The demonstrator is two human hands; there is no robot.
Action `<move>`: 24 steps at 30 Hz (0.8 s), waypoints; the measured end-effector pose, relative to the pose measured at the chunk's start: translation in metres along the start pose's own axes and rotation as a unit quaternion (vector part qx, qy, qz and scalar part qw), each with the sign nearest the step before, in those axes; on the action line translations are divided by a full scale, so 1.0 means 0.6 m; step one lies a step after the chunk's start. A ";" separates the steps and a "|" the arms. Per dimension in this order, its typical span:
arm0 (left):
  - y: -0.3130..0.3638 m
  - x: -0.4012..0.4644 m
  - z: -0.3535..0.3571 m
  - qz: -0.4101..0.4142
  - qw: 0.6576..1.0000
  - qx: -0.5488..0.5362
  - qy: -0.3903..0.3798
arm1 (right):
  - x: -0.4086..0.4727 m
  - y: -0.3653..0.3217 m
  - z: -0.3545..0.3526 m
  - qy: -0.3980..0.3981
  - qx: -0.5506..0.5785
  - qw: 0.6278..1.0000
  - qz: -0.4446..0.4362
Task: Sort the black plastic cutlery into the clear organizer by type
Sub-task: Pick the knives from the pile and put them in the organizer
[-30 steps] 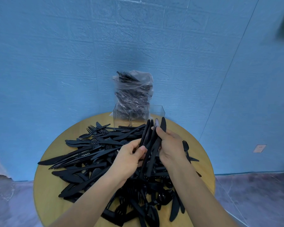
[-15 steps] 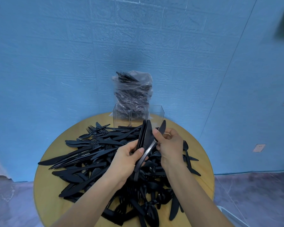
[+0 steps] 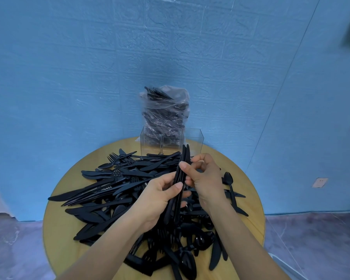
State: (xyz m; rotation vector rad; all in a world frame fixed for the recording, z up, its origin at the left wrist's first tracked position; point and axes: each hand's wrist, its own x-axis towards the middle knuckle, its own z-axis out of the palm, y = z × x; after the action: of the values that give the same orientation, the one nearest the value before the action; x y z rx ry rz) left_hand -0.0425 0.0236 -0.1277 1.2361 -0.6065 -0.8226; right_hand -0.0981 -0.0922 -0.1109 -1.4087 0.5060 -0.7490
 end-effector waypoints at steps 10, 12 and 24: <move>0.017 0.031 -0.024 0.066 0.991 0.090 0.074 | 0.045 -0.046 0.022 -0.104 -0.114 0.988 0.021; 0.030 0.048 -0.034 0.089 0.986 0.118 0.074 | 0.069 -0.067 0.035 -0.103 -0.180 0.978 -0.015; 0.094 0.222 -0.105 0.226 0.928 0.287 0.068 | 0.249 -0.083 0.108 -0.013 -0.289 0.949 -0.125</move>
State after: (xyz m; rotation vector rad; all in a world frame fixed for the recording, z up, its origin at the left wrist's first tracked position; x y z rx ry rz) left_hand 0.0962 -0.0425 -0.0922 1.5791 -1.0156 -0.1617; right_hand 0.0414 -0.1559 -0.0370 -2.0565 0.5562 -0.8187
